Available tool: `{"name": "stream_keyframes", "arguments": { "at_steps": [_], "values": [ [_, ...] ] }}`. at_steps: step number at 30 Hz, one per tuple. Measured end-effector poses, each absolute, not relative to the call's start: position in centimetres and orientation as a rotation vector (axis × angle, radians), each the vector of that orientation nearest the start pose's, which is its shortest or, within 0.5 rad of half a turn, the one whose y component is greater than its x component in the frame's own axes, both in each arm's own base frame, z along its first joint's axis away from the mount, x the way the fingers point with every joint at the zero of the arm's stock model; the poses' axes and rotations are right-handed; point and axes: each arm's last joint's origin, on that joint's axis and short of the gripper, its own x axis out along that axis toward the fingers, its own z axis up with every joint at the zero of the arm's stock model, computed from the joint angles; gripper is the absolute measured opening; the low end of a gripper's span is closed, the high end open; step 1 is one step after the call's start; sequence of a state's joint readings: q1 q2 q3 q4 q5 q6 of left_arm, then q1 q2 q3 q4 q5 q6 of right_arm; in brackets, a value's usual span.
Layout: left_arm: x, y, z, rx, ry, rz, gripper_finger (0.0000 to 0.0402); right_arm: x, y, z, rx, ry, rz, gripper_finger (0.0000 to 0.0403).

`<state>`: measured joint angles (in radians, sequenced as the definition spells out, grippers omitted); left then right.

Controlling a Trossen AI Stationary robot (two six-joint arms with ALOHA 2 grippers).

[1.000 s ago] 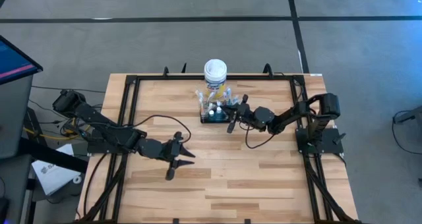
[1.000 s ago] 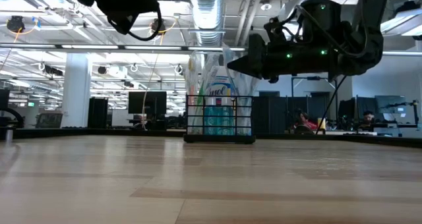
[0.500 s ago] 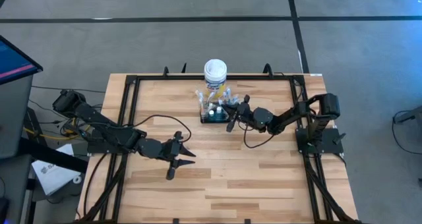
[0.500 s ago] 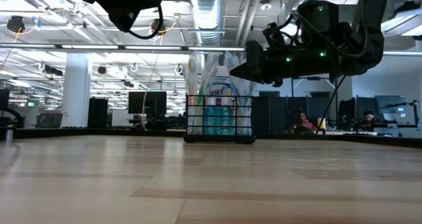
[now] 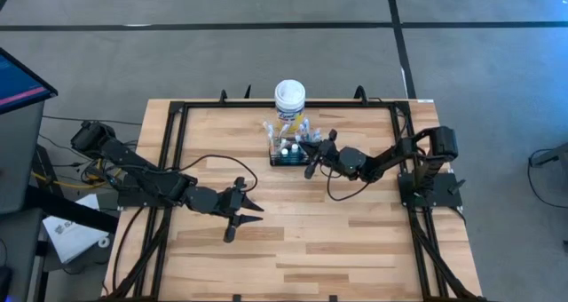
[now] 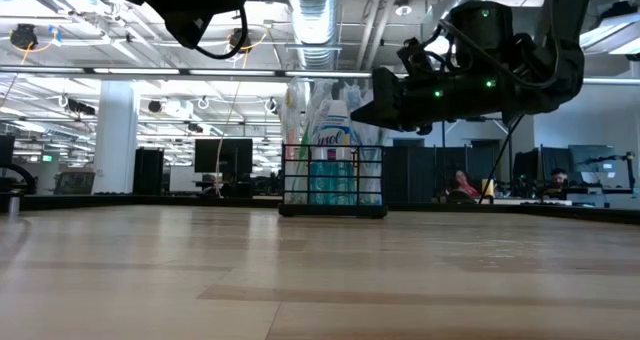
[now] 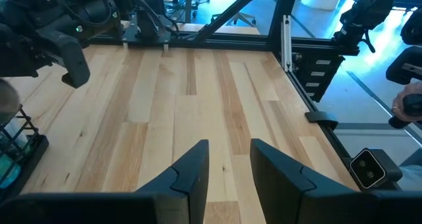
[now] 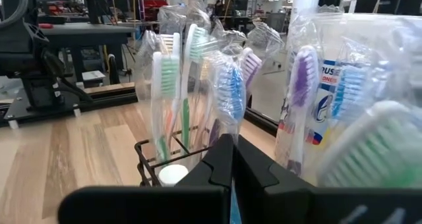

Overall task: Pick & Place toothbrushing station
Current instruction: Put the blue toothbrush into the black wire organizer

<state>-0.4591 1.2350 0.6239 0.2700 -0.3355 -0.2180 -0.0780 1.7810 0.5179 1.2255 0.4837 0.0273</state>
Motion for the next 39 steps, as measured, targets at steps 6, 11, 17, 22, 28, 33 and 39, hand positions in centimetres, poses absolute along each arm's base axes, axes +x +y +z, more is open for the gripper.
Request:
{"name": "stream_keyframes", "arguments": {
  "at_steps": [6,11,17,22,28,33,39],
  "values": [
    [23.52,-10.56,22.95,-0.084,0.326,-0.087,0.0106,29.75,-3.68,14.07,0.014,0.051,-0.577,0.0000],
    [23.53,-10.57,22.97,-0.084,0.325,-0.087,0.0106,29.75,-3.67,14.07,0.014,0.051,-0.577,0.0000],
    [23.53,-10.56,22.97,-0.084,0.325,-0.086,0.0106,29.75,-3.67,14.02,0.012,0.057,-0.577,0.0000],
    [23.53,-10.56,22.96,-0.084,0.326,-0.087,0.0106,29.75,-3.59,13.88,0.008,0.076,-0.574,0.0000],
    [23.53,-10.56,22.96,-0.084,0.326,-0.086,0.0106,29.74,-3.58,13.86,0.007,0.081,-0.574,0.0000],
    [23.53,-10.56,22.96,-0.084,0.326,-0.087,0.0106,29.73,-3.58,13.81,-0.002,0.088,-0.573,0.0011],
    [23.53,-10.56,22.96,-0.084,0.326,-0.087,0.0106,29.72,-3.58,13.78,-0.020,0.096,-0.572,0.0066]
  ]
}}
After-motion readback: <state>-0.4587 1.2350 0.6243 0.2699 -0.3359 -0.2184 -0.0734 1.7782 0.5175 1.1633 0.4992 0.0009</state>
